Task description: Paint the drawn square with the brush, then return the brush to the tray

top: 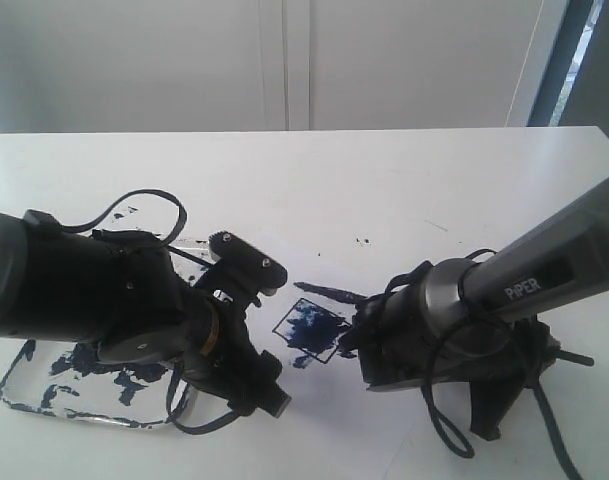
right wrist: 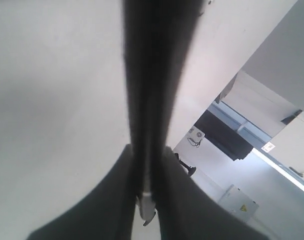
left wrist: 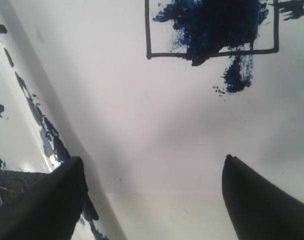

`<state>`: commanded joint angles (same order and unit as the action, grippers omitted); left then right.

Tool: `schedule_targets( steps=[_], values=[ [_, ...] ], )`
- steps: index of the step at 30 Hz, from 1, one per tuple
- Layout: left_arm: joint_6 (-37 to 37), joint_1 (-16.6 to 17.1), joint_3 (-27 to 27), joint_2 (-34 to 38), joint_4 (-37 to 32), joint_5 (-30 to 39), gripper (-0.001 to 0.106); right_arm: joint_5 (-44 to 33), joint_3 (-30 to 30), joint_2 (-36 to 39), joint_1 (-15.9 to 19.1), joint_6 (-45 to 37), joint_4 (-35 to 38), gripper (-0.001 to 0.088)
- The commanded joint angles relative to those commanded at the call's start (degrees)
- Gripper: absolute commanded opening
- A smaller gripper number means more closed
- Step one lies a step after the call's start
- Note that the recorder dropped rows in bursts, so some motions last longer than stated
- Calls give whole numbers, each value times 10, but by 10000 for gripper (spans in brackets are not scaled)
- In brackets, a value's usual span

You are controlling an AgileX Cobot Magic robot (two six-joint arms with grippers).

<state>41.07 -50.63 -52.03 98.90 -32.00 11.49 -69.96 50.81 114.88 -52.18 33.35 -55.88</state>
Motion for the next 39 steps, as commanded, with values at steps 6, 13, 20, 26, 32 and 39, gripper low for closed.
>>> schedule_targets(
  steps=[6, 13, 20, 26, 32, 39],
  values=[
    [0, 20, 0, -3, 0, -3, 779, 0, -1, -55, 0, -15, 48, 187],
    [0, 20, -1, -3, 0, -14, 779, 0, -1, -144, -11, -15, 81, 187],
    [0, 24, -1, -33, -9, -14, 779, 76, -1, -254, -20, -28, 170, 184],
    [0, 34, 0, -62, -15, 7, 779, 119, -1, -283, -20, -53, 255, 89],
    [0, 34, 0, -67, -15, 10, 779, 234, -1, -290, -20, 42, 207, 107],
    [-7, 34, 0, -68, -15, 35, 779, 279, -7, -290, 5, 111, 162, 598]
  ],
)
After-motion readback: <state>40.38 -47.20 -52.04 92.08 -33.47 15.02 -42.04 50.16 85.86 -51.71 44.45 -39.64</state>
